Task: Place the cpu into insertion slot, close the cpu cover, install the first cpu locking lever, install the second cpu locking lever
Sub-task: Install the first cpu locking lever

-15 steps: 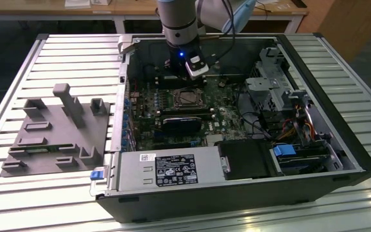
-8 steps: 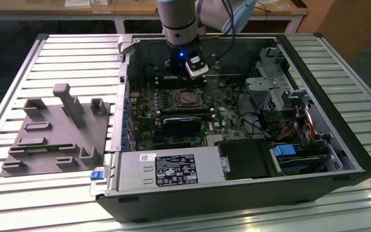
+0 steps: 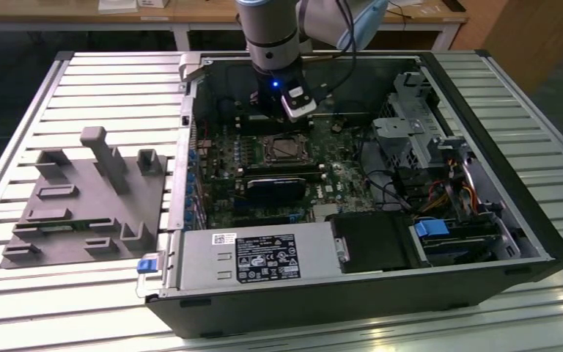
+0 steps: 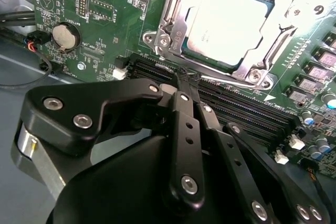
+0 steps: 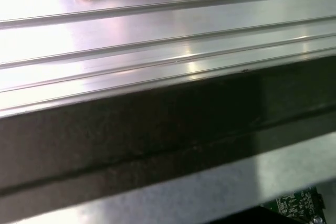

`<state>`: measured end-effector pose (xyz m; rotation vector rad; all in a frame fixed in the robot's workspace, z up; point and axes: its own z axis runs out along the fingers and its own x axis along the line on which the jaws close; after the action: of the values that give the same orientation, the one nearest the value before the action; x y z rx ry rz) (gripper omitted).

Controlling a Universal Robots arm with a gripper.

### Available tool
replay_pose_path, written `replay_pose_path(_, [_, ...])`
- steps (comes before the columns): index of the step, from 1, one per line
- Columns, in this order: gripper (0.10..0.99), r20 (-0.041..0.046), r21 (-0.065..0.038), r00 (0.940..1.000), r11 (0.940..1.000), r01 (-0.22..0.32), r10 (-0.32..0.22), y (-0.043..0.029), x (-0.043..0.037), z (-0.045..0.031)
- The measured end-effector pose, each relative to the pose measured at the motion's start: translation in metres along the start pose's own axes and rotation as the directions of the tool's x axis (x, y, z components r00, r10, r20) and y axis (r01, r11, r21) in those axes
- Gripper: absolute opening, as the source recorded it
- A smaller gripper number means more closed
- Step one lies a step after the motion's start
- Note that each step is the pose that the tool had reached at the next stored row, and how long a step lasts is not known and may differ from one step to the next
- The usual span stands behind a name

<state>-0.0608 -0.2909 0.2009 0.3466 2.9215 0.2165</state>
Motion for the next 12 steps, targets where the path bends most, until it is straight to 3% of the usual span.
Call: replay_pose_path(12, [0.102,0.0003,0.0,1.0,1.0,0.0,0.0,-0.0023,0.0002,0.0033])
